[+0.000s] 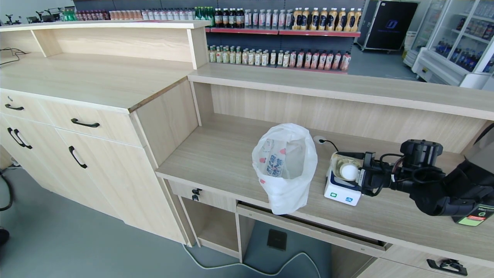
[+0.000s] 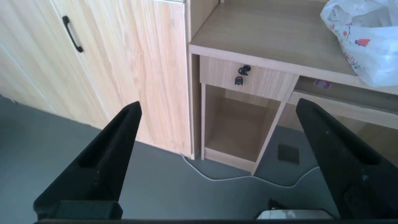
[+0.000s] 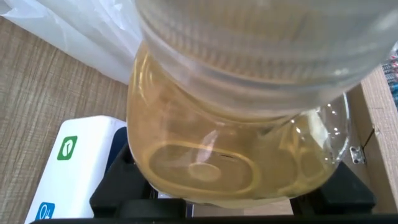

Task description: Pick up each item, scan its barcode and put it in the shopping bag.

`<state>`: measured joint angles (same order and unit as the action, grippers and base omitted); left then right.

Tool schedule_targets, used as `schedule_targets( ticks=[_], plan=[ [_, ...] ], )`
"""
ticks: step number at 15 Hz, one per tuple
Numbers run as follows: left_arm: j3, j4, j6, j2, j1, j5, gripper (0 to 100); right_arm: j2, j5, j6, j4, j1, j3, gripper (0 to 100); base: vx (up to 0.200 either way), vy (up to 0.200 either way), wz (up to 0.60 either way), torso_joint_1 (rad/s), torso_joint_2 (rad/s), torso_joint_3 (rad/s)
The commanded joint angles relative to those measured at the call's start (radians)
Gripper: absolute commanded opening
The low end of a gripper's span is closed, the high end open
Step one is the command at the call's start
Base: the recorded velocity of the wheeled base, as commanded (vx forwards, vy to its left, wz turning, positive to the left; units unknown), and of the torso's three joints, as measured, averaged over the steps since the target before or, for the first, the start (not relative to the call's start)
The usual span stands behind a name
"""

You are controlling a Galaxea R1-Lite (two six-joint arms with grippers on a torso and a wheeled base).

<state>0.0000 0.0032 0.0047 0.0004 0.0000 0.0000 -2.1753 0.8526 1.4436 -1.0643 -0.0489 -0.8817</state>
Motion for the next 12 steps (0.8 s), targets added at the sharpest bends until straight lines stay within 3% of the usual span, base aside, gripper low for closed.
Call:
schedule_targets(
  ticks=[1,4,8,10,12],
  plan=[
    [0.0,0.0,0.0,0.0,0.0,0.0,100,-0.003,0.0,0.0,0.0,0.001,0.0,0,0.0,0.0,0.0,0.0,0.0,0.0],
    [0.0,0.0,0.0,0.0,0.0,0.0,100,0.002,-0.001,-0.006,0.0,0.003,-0.003,0,0.0,0.0,0.0,0.0,0.0,0.0],
    [0.0,0.0,0.0,0.0,0.0,0.0,100,0.14,-0.043,-0.394,0.018,-0.022,-0.083,0,0.0,0.0,0.0,0.0,0.0,0.0],
    [0.0,0.0,0.0,0.0,0.0,0.0,100,0.299,-0.227,-0.634,0.073,-0.055,-0.025,0,0.0,0.0,0.0,0.0,0.0,0.0],
    [0.0,0.0,0.0,0.0,0.0,0.0,100,0.394,-0.302,-0.769,0.072,-0.117,0.052,0,0.0,0.0,0.0,0.0,0.0,0.0]
  ],
)
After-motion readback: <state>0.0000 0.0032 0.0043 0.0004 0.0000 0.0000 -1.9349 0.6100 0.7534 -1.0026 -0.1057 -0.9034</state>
